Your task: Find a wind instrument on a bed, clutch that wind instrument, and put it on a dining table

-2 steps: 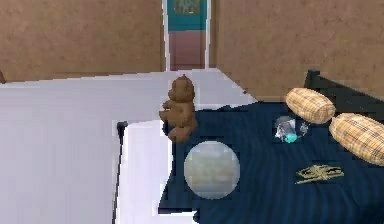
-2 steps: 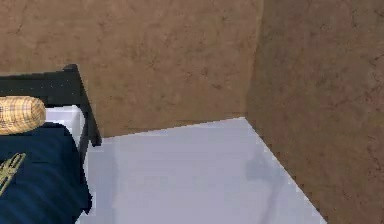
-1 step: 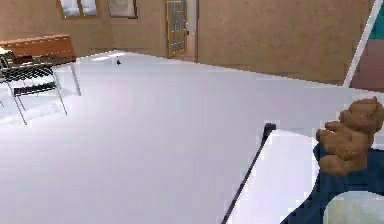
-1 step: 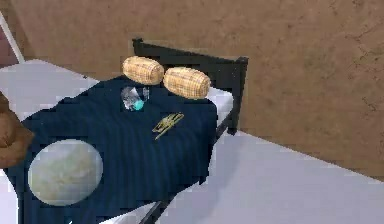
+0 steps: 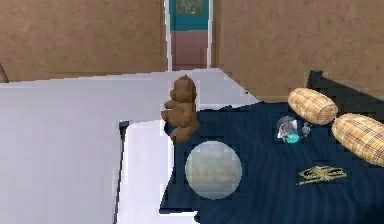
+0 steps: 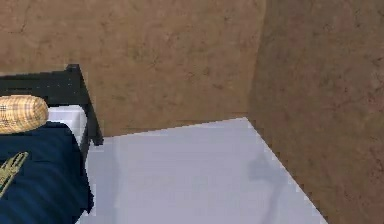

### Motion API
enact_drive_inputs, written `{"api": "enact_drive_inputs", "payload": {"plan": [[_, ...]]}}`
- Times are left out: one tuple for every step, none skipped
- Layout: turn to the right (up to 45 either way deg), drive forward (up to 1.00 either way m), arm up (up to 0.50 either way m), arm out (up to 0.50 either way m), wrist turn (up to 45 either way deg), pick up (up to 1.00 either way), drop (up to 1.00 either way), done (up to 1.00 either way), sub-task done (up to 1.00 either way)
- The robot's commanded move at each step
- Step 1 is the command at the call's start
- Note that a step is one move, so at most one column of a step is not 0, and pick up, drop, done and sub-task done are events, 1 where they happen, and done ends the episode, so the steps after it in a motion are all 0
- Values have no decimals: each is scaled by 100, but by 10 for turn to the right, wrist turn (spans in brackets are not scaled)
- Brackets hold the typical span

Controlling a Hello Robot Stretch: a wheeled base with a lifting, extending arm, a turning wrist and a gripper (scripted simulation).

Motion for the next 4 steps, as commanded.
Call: {"api": "enact_drive_inputs", "payload": {"plan": [[450, 0, 0, 0, 0, 0, 0, 0, 0], [180, 0, 0, 0, 0, 0, 0, 0, 0], [30, 0, 0, 0, 0, 0, 0, 0, 0], [0, 70, 0, 0, 0, 0, 0, 0, 0]]}}
